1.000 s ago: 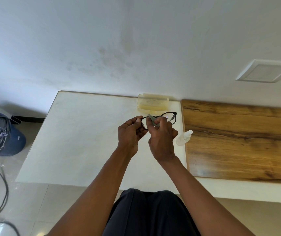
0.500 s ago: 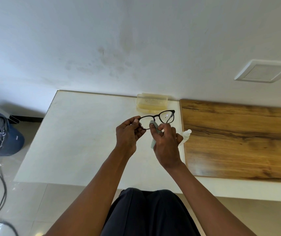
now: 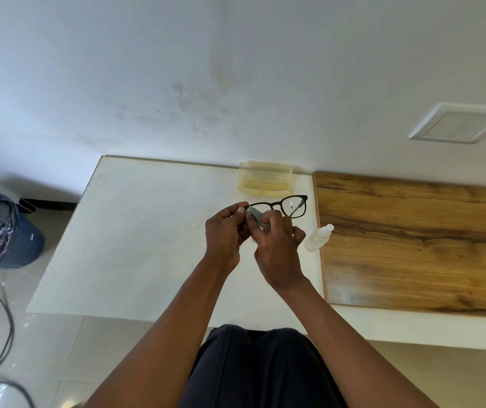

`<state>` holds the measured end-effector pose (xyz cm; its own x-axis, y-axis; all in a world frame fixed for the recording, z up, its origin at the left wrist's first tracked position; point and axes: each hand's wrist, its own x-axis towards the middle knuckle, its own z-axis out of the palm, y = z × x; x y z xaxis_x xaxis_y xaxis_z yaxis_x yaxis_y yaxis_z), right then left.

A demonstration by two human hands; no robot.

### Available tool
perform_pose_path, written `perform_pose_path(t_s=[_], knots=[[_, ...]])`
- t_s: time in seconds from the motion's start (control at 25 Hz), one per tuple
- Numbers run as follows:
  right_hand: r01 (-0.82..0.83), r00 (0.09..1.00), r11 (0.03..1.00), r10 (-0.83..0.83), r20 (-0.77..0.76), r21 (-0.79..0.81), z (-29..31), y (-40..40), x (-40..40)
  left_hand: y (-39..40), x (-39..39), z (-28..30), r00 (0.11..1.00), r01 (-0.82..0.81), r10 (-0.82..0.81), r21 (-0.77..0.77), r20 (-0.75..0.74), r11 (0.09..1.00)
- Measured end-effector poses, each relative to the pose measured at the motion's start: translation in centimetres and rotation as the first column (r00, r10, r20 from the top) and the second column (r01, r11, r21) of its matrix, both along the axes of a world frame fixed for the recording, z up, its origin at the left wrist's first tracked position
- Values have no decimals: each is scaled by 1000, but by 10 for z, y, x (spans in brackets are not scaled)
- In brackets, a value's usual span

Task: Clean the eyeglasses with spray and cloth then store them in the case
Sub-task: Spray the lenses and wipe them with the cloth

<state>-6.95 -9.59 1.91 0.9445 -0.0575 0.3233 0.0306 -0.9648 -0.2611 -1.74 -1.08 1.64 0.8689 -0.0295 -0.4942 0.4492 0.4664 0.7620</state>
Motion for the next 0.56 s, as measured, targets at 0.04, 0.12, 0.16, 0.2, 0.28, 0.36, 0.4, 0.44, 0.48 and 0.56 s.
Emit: perform_pose_path(t_s=[0.04, 0.12, 0.16, 0.2, 0.28, 0.36, 0.4, 0.44, 0.48, 0.56], knots=[[-10, 1000, 1000, 11, 23, -29, -2, -2, -3, 1, 0, -1, 1000, 2, -2, 7, 0, 1000], [-18, 999, 997, 21, 37, -70, -6, -7, -8, 2, 0, -2, 1000, 1, -1, 4, 0, 1000], [-12, 999, 997, 15, 38, -78, -8, -9, -10, 3, 0, -2, 1000, -1, 1, -2, 2, 1000], [-2, 999, 997, 5, 38, -79, -9, -12, -11, 3, 0, -2, 1000, -1, 1, -4, 5, 1000], [23, 999, 998, -21, 33, -64, -11, -18, -12, 2, 0, -2, 1000, 1, -1, 5, 4, 1000], [50, 999, 998, -49, 17, -26, -11, -22, -10, 2, 1, -2, 1000, 3, -3, 9, -3, 1000], [59, 998, 998, -59, 7, -2, -10, -24, -7, 2, 1, -2, 1000, 5, -5, 11, -5, 1000], [65, 998, 998, -65, -5, 23, -8, -24, -4, 2, 2, -2, 1000, 8, -8, 14, -4, 1000], [71, 997, 996, -70, -18, 47, -7, -24, -1, 3, 1, -2, 1000, 11, -11, 17, -3, 1000], [79, 996, 994, -75, -56, 81, -4, -20, 7, 2, 0, -2, 1000, 18, -18, 15, 0, 1000]])
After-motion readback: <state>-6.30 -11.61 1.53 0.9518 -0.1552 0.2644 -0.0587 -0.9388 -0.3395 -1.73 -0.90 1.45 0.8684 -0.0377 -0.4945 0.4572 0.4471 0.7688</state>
